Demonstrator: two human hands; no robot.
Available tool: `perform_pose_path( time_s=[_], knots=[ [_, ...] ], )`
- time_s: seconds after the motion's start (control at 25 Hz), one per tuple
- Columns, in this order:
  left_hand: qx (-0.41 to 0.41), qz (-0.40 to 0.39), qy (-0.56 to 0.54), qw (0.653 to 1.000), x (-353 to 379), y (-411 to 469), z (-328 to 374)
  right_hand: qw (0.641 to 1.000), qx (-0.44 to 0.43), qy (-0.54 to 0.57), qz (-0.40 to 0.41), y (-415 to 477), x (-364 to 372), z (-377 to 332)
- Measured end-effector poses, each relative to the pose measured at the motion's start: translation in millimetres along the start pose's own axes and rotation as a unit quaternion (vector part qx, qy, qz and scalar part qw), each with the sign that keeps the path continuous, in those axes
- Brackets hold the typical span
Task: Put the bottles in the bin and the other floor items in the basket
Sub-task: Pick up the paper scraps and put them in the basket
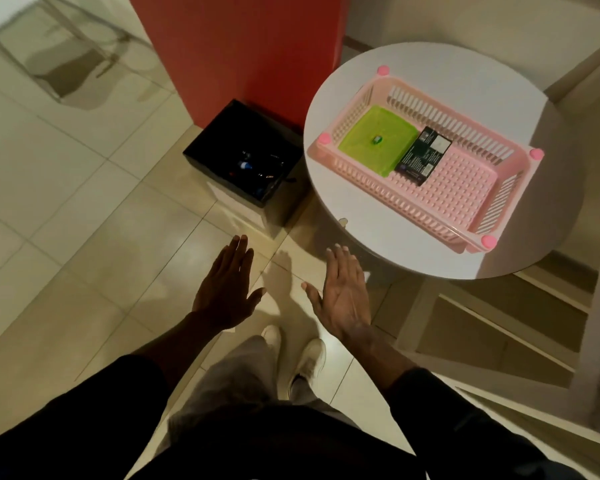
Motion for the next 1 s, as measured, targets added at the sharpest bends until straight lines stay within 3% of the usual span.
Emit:
perform_pose_path(
  time_s=[0.2, 0.48, 0.76, 1.0],
  knots=[
    [0.013, -0.030, 0.001, 0.999, 21.9, -45.9, -20.5, 0.996, -0.002, -0.065, -0.063, -30.7, 50.2, -26.6],
    [0.060, -0.076, 0.017, 0.995, 40.7, -120.0, -110.5, 0.994, 0.037, -0.083, -0.055, -50.1, 87.1, -103.9],
    [0.137, -0.146, 0.096, 0.975, 45.7, -178.4, -223.9, 0.986, 0.145, -0.032, -0.072, -105.7, 136.7, -198.0],
    [0.184, -0.177, 0.132, 0.958, 56.5, -170.2, -238.5, 0.983, 0.159, -0.013, -0.095, -131.9, 168.7, -234.9]
  ],
)
Point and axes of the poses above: each hand's wrist, its own y-axis towards the middle knuckle, its own x-axis out of the palm, z = x × y, the point moved 7 cm from there along y, towards the middle knuckle, and after that the axes turned 12 degrees about x, right-handed, at the moved point
